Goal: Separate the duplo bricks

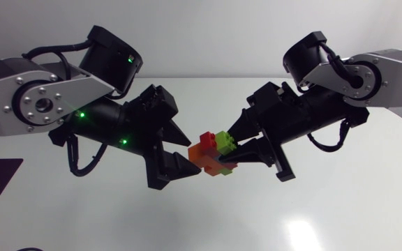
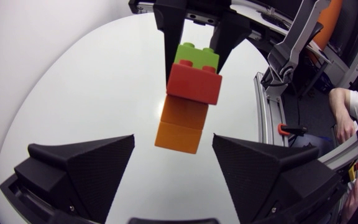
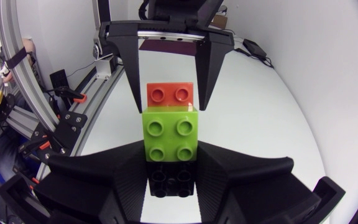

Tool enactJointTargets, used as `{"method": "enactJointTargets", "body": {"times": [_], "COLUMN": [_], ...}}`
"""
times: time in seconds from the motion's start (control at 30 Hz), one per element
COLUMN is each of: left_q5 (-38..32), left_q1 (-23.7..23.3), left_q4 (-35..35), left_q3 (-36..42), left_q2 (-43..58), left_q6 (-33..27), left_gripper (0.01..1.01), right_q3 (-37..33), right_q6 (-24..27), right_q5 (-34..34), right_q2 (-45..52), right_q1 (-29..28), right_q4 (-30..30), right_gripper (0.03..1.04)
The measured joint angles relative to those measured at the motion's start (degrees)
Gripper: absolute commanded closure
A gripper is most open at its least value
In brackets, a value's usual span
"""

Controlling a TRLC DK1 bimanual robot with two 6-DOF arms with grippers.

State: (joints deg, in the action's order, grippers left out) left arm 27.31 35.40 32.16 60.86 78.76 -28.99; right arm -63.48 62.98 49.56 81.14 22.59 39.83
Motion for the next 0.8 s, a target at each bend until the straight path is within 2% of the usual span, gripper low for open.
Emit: {"method": "enactJointTargets", "body": {"times": [0.07,0.17,0.63,0.8], "left_q5": [0.3,1.0,2.9,2.9], "left_q1": [0.0,0.0,-0.1,-0.1], "left_q4": [0.0,0.0,0.1,1.6], "left_q3": [0.2,0.2,0.2,0.2], "left_q2": [0.3,0.7,0.9,0.9], "left_q6": [-0.2,-0.4,-3.6,-4.7], "left_gripper": [0.415,0.505,0.693,0.723], "right_q3": [0.1,0.1,0.1,0.1], "right_q6": [0.0,0.0,-0.2,-0.5], "right_q5": [0.0,0.0,0.2,0.4], "right_q2": [0.0,0.0,0.0,0.0], "right_q1": [0.2,0.4,0.5,0.7], "right_q4": [0.0,-1.0,-1.1,-1.1], "right_gripper": [0.88,0.88,0.88,0.88]}}
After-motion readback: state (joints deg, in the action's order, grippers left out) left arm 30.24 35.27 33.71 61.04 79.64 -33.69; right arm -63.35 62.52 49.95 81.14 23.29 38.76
